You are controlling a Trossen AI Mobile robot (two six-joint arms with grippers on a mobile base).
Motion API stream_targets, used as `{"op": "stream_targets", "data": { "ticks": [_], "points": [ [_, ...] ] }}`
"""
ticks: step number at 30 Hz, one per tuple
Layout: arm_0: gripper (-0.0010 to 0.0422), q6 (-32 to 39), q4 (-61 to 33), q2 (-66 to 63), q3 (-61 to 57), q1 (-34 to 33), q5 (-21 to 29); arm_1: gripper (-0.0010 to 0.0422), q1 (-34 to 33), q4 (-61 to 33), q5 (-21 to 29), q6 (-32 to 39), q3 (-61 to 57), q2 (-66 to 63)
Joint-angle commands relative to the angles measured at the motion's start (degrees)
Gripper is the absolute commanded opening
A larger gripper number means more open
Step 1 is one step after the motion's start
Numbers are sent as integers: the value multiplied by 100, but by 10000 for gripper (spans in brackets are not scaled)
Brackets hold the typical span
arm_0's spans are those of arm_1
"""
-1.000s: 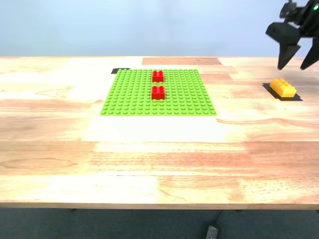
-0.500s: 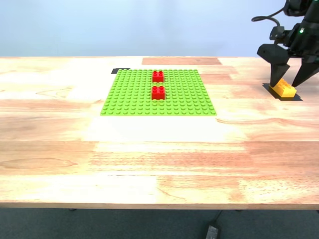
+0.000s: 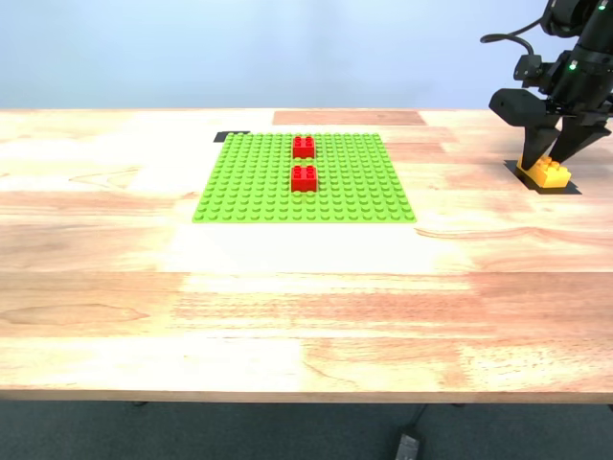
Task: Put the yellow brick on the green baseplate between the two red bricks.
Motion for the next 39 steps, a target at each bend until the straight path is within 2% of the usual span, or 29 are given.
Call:
{"op": "stream_targets", "data": {
  "ticks": [1,8,13,16,18,23,32,39],
  "points": [
    [0,0,7,0,-2,0,0,96,9,-11,-68,-24,-26,109],
    [0,0,20,0,-2,0,0,65,7,22,-70,-79,98,-63],
    [0,0,0,0,-2,0,2,54,168,-59,-122,-387,328,-522],
    [0,0,33,2,-2,0,-2,54,393,-116,-553,-765,529,-901],
    [0,0,48,9,-4,0,-2,54,629,-195,-835,-1086,728,-1150],
    [0,-2,33,11,-4,0,0,54,1526,-356,-946,-2028,1220,-1436],
    [0,-2,-9,26,-2,0,-2,54,3021,-601,-319,-3635,1993,-935],
    [0,-2,-42,11,-4,0,-4,54,3757,-643,-256,-3989,2415,-157]
  ]
}}
